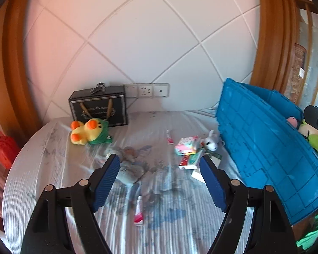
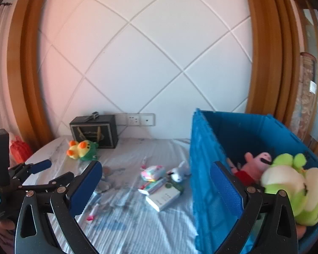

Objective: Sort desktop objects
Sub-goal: 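Move the right gripper back toward the bed, then move both grippers onto the yellow duck plush in a green frog hood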

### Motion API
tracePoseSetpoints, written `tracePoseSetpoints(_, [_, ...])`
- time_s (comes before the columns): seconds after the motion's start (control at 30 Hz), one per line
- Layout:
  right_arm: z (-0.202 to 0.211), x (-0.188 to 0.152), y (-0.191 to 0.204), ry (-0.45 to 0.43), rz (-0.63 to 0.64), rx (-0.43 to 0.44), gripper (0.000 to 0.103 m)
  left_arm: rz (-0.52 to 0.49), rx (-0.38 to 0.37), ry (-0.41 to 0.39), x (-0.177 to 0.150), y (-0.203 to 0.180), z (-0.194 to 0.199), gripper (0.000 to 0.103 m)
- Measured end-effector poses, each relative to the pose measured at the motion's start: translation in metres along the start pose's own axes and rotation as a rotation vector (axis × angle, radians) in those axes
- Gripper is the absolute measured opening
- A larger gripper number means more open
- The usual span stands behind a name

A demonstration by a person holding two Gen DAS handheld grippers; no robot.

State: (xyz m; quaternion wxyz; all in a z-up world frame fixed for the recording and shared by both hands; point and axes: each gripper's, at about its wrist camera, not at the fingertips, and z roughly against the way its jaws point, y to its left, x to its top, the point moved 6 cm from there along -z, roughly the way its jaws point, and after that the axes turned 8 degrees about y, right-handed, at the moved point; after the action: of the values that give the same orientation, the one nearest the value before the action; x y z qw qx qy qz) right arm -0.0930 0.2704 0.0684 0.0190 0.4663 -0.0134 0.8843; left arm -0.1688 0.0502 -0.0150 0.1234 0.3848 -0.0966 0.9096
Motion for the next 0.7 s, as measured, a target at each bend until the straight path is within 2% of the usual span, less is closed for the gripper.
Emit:
tracePoseSetpoints(0.23, [-0.06,0.019,0.088,0.015,0.051,0.096,0.103,0.149,0.068,0.052,-0.013,0.098,-0.021,0.077])
tracePoseSetpoints(0.3, [-0.083,0.025,0.115,0.019,0.06,0.165,0.103,0.189,0.089,0.071,-0.016,0.122,-0.029,0.077])
tracePoseSetpoints(0.47, [-0.156,0.026,0.172,0.144,0.076,0.314,0.103,0.287,0.161,0.105,-0.022,0.187,-0.057,0.077])
tracePoseSetpoints(0.53, [-0.186,0.026,0.186,0.169,0.08,0.318,0.103,0.333,0.184,0.149,-0.026,0.213,-0.075,0.077])
tracePoseSetpoints(0.6, [-0.22,0.026,0.195,0.172,0.1,0.257,0.103,0.369,0.207,0.197,-0.031,0.238,-0.097,0.077])
tracePoseSetpoints(0.7, [-0.273,0.019,0.208,0.212,0.161,0.222,0.103,0.399,0.222,0.251,-0.034,0.27,-0.133,0.077])
